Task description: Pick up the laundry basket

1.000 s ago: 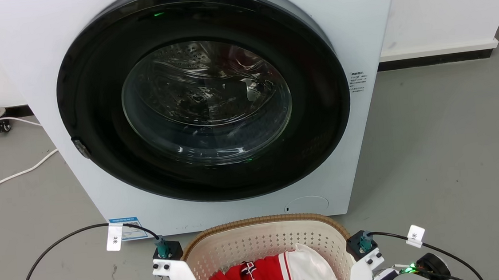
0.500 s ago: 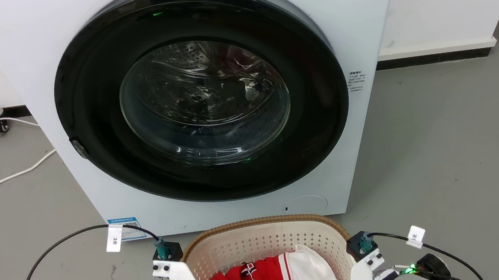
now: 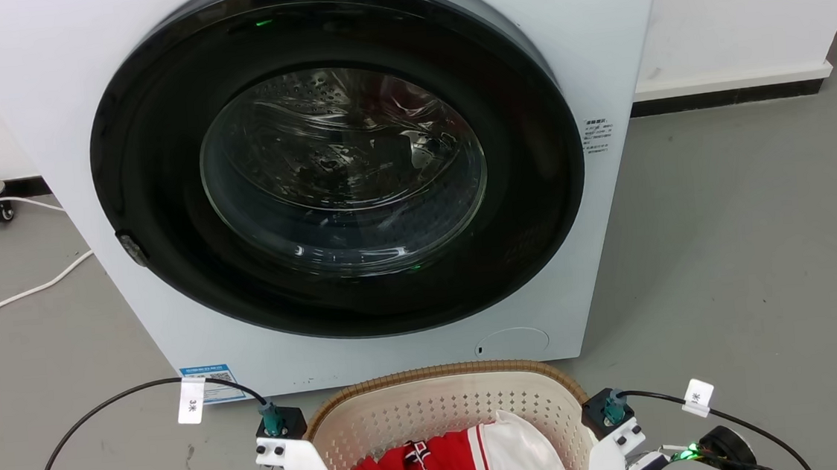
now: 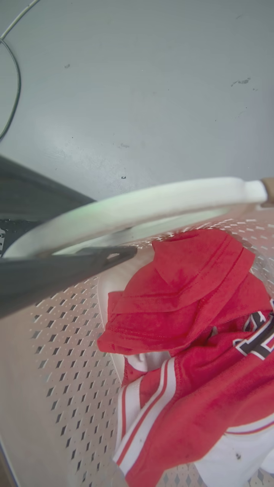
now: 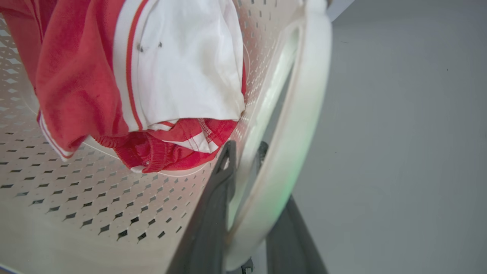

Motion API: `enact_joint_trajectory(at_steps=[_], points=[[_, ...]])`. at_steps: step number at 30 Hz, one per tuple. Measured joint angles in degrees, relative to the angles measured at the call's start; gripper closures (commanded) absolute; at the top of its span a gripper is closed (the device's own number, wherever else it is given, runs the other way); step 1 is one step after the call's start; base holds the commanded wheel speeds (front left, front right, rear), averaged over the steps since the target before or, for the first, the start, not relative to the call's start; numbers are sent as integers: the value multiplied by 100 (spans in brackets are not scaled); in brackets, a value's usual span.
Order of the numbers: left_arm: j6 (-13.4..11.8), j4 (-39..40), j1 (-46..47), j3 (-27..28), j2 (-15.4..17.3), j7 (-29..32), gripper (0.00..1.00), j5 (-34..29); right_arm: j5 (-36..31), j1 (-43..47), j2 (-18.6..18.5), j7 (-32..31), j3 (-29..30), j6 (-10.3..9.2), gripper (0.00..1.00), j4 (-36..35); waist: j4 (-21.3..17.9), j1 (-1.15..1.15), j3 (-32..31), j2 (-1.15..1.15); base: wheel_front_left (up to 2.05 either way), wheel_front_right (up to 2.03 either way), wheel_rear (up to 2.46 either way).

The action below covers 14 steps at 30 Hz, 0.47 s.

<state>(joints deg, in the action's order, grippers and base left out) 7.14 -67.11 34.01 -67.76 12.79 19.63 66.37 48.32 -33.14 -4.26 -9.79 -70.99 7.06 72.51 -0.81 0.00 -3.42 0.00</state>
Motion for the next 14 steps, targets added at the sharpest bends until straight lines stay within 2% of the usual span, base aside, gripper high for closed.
enact_joint_trajectory(at_steps=[14], points=[[0, -8, 5, -135, 2, -25, 100, 140, 80, -7, -9, 19, -93, 0, 100, 13, -8, 0, -1, 0, 0, 0, 0]])
